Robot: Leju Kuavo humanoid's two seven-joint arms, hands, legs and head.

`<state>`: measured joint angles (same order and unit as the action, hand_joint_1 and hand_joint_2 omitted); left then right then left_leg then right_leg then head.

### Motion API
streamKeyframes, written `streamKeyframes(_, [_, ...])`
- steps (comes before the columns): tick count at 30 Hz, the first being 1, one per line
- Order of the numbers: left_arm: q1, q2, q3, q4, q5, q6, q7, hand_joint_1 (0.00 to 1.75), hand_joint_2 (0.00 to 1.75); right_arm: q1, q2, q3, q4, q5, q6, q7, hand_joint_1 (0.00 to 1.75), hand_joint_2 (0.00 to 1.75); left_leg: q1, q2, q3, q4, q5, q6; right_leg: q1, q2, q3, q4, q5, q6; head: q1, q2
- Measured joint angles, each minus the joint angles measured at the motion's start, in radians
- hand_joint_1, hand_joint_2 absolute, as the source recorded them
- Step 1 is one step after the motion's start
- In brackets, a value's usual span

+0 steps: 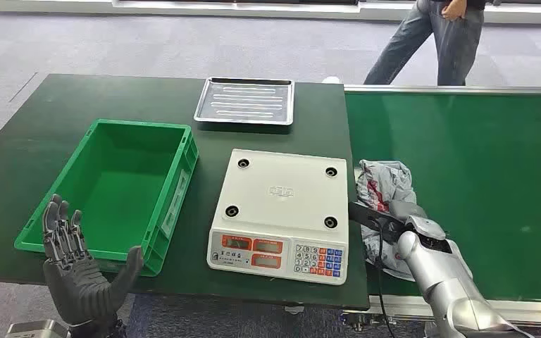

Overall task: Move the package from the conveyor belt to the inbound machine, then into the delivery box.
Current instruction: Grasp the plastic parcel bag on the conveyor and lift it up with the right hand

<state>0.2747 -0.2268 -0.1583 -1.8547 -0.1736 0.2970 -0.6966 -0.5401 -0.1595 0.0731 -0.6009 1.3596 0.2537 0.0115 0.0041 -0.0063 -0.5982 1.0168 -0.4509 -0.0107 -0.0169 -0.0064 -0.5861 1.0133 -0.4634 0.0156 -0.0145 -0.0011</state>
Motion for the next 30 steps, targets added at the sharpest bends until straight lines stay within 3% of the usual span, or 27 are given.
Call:
streamKeyframes(14, [0.004,0.003,0.0,-0.009,-0.001,0.005,0.0,0.0,1.75,0.016,-0.011,0.038,-0.038,-0.023,-0.018,0.007,1.75,1.75,0.0,0.0,0.0,0.0,0.0,0.0,0.001,0.001,0.0,0.0,0.0,0.0,0.0,0.0])
streamKeyframes(16, [0.011,0.003,0.005,-0.019,-0.003,0.007,-0.001,0.0,1.75,0.016,-0.01,0.045,-0.046,-0.017,-0.09,0.047,1.75,1.75,0.0,0.0,-0.001,0.0,0.0,0.0,0.001,0.001,0.0,0.0,0.0,0.0,0.0,0.0])
streamKeyframes(19, [0.036,-0.002,0.018,-0.048,-0.008,0.004,-0.004,0.0,1.75,0.015,0.001,0.047,-0.129,0.016,-0.329,0.178,1.75,1.75,0.0,0.001,-0.002,-0.001,0.001,-0.001,0.0,0.001,-0.002,0.0,0.001,-0.001,0.0,0.0])
streamKeyframes(21, [0.055,-0.01,0.03,-0.071,-0.014,-0.006,-0.005,0.0,1.75,0.015,0.011,0.037,-0.241,0.032,-0.429,0.227,1.75,1.75,0.0,0.001,-0.002,-0.001,0.001,-0.001,0.001,0.001,-0.002,0.0,0.001,-0.001,0.0,0.0])
streamKeyframes(25, [0.075,-0.022,0.046,-0.099,-0.019,-0.016,-0.005,0.0,1.75,0.024,0.027,0.014,-0.437,0.045,-0.424,0.242,1.75,1.75,0.0,-0.001,-0.001,-0.001,0.001,-0.001,0.001,-0.001,-0.001,0.0,0.0,-0.001,0.0,0.0])
streamKeyframes(30, [0.083,-0.029,0.058,-0.114,-0.021,-0.016,-0.005,0.0,1.75,0.046,0.04,-0.012,-0.543,0.052,-0.427,0.234,1.75,1.75,0.0,0.0,-0.002,-0.001,0.001,0.0,0.0,-0.001,-0.001,0.0,0.0,-0.001,0.0,0.0])
